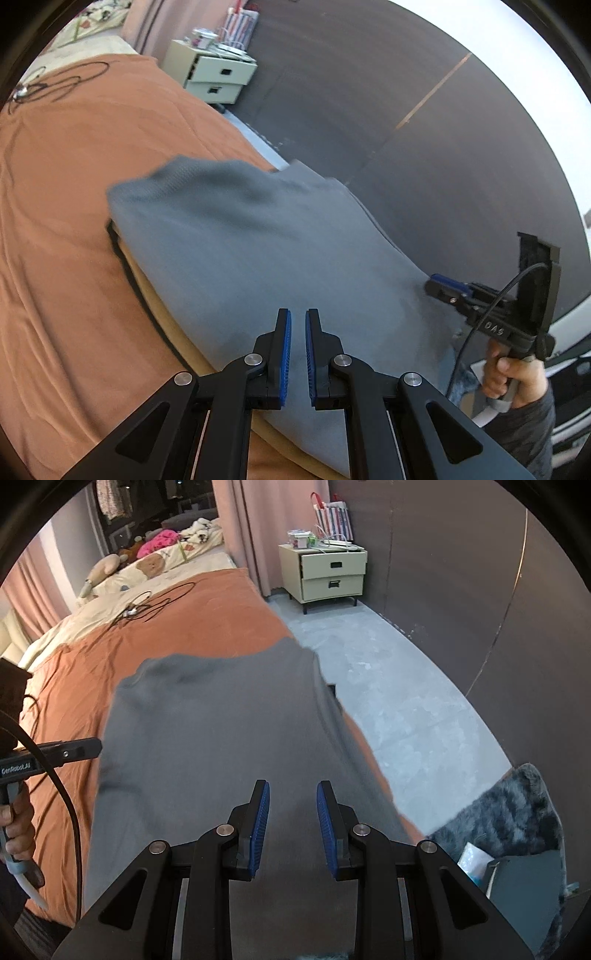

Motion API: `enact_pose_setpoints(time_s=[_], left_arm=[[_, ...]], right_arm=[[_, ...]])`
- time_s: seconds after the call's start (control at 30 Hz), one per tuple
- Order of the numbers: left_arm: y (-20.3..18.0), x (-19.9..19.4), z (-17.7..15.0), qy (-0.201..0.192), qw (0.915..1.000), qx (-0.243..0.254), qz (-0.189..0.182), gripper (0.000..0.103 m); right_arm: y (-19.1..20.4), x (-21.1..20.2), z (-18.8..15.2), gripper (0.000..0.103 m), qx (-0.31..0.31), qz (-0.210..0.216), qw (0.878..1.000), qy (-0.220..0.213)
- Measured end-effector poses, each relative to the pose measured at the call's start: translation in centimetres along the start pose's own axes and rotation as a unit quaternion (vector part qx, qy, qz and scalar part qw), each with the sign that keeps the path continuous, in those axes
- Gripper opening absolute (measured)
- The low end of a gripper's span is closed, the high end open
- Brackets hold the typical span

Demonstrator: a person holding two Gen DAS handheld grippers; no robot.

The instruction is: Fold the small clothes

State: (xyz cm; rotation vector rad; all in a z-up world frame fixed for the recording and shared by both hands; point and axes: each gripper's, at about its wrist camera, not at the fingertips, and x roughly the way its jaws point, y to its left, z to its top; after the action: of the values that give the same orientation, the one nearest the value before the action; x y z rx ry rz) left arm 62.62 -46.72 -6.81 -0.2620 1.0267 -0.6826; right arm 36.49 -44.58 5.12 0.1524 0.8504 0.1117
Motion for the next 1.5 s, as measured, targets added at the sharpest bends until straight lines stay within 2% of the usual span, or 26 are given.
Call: enact_pose_setpoints(time_s=[0.17,0.27,0.33,0.43,0.57,0.83,1.1,1.13,1.2,1.23,1.27,1.3,1.37,1.4,1.47,1.5], left_arm=[[-1.6,0.2,-2.1,0.006,0.9998,0.001,-0.018,0.007],[-2.6,0.5,-3.5,0.009,0.9995,-0.002,-0.029,0.007],[-2.9,0.8,-4.5,0.013,0.9994,-0.004,-0.031,0.007],[-3.5,1.4,-5.5,0.026,0.9992,-0.002,-0.029,0.007],[-4.3,1.3,-6.5,0.029,0.999,0.003,-0.033,0.007],[-6.4,1.5,-8.8,0.05,0.9972,0.002,-0.056,0.007],[-7.5,0.0,-11.0,0.07,0.9966,0.01,-0.043,0.007],[-7.6,-0.5,-11.1,0.067,0.9969,0.013,-0.041,0.007],[-8.0,-2.0,-11.5,0.06,0.9974,0.017,-0.036,0.011],[-8.3,-2.5,-11.7,0.056,0.9976,0.02,-0.034,0.019],[-8.5,-3.4,-11.9,0.051,0.998,0.023,-0.03,0.029],[-8.7,-4.6,-12.1,0.04,0.9985,0.029,-0.025,0.034],[-9.4,-6.1,-12.6,0.023,0.9989,0.038,-0.016,0.052],[-9.4,-7.4,-12.8,0.014,0.999,0.042,-0.011,0.057],[-9.6,-9.4,-13.3,-0.001,0.9988,0.048,-0.002,0.075],[-9.6,-10.2,-13.5,-0.007,0.9987,0.05,-0.001,0.08]], right_arm=[[-0.8,-0.8,-2.6,0.024,0.015,0.008,1.0,-0.019],[-1.3,-0.5,-3.6,0.024,0.023,-0.006,0.999,-0.027],[-1.5,-0.5,-4.2,0.021,0.033,-0.03,0.998,-0.037],[-2.1,0.0,-4.6,0.016,0.054,-0.054,0.997,-0.029],[-2.2,-0.3,-5.6,0.015,0.07,-0.078,0.994,-0.017],[-1.6,-4.6,-7.3,0.015,0.098,-0.062,0.993,-0.027],[0.2,-9.2,-10.8,0.019,0.094,-0.057,0.993,-0.041],[0.6,-9.9,-11.3,0.022,0.093,-0.058,0.993,-0.044],[1.2,-11.0,-11.9,0.041,0.094,-0.061,0.992,-0.051],[1.6,-11.8,-12.3,0.06,0.096,-0.062,0.992,-0.059],[2.0,-12.5,-12.7,0.072,0.098,-0.061,0.991,-0.067],[2.4,-13.1,-13.1,0.074,0.098,-0.058,0.991,-0.073],[3.2,-14.2,-14.1,0.08,0.099,-0.049,0.991,-0.08],[3.6,-14.8,-14.5,0.081,0.098,-0.05,0.99,-0.083],[4.7,-15.9,-15.4,0.085,0.096,-0.054,0.99,-0.089],[5.4,-16.8,-15.8,0.087,0.097,-0.046,0.99,-0.096]])
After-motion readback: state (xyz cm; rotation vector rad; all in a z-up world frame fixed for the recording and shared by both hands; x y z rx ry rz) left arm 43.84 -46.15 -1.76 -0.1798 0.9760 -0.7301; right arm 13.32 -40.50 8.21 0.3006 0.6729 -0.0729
